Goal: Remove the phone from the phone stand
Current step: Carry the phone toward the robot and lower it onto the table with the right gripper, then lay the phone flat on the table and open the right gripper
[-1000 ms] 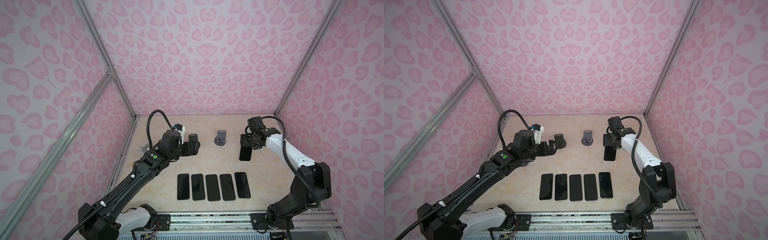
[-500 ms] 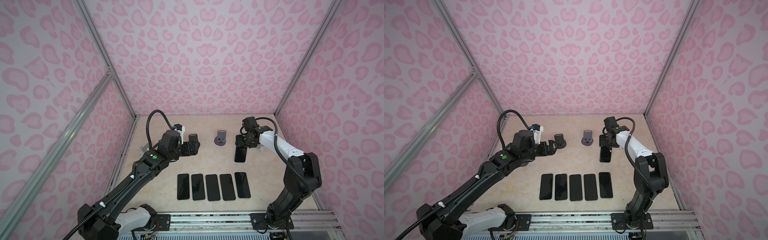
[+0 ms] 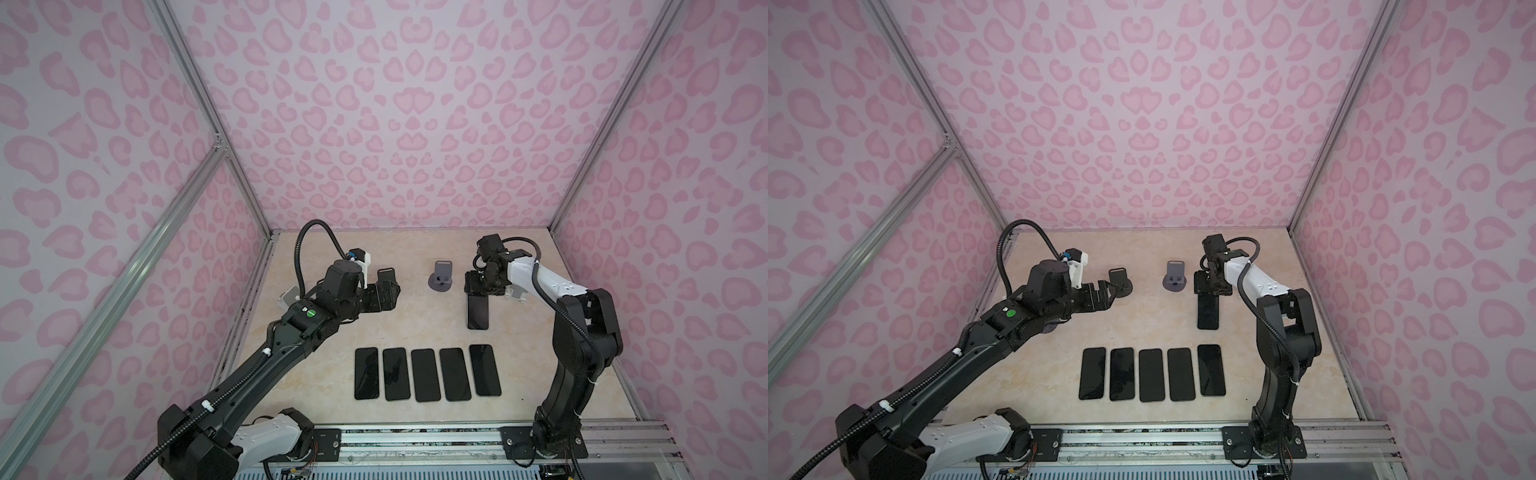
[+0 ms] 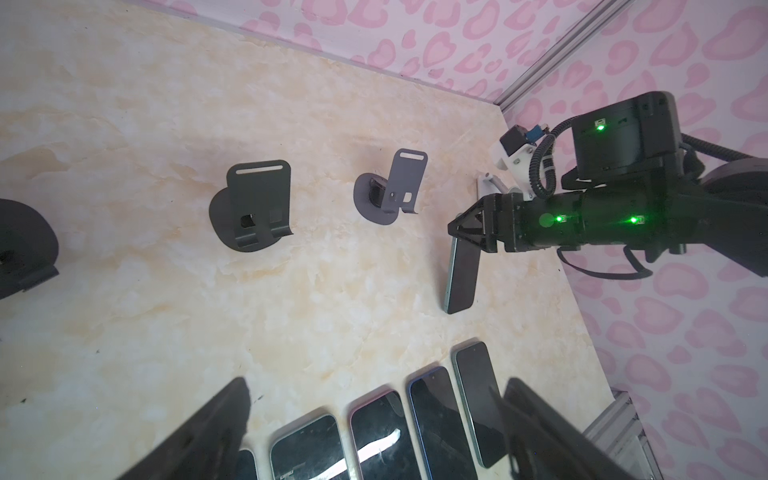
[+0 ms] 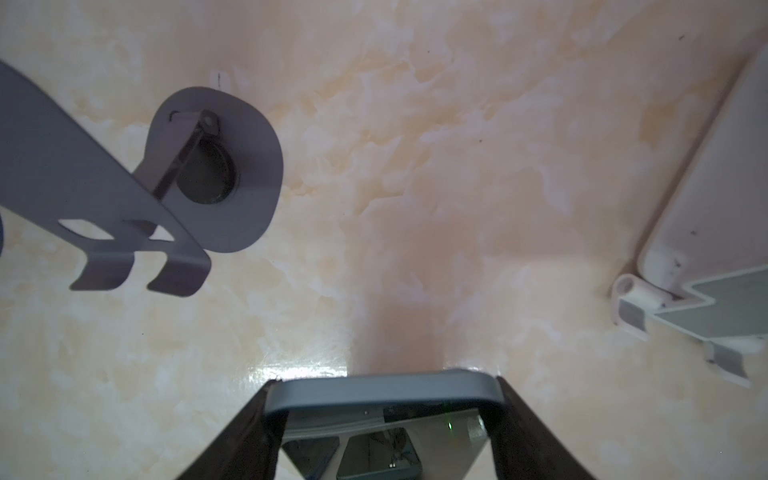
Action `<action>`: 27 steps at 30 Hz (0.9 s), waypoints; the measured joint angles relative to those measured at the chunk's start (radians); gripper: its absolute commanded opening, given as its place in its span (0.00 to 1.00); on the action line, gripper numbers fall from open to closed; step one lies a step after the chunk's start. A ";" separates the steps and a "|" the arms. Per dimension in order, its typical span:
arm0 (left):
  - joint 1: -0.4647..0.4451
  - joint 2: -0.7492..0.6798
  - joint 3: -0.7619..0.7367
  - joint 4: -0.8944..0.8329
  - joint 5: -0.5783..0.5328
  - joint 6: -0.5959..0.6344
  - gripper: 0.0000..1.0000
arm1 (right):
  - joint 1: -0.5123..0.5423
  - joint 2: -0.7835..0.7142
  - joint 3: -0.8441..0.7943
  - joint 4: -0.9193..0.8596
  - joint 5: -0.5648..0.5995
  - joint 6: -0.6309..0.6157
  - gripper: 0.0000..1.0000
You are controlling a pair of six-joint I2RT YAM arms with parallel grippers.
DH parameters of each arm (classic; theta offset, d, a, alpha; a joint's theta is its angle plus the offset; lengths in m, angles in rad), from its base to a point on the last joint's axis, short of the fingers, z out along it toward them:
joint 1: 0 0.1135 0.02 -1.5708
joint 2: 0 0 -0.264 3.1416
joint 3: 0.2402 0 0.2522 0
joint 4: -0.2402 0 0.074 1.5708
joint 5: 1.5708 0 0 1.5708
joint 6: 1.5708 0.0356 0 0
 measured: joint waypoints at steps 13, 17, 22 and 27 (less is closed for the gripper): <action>0.000 0.000 0.000 0.000 0.000 0.000 0.96 | 0.042 0.005 -0.091 0.045 0.009 0.016 0.48; 0.000 0.002 0.000 0.000 0.000 0.000 0.96 | 0.058 -0.013 -0.136 0.064 0.044 0.033 0.49; 0.000 0.003 0.000 0.000 0.000 0.000 0.96 | 0.070 -0.018 -0.161 0.081 0.085 0.041 0.51; 0.000 0.008 0.000 0.000 0.000 0.000 0.96 | 0.076 -0.006 -0.145 0.084 0.092 0.045 0.52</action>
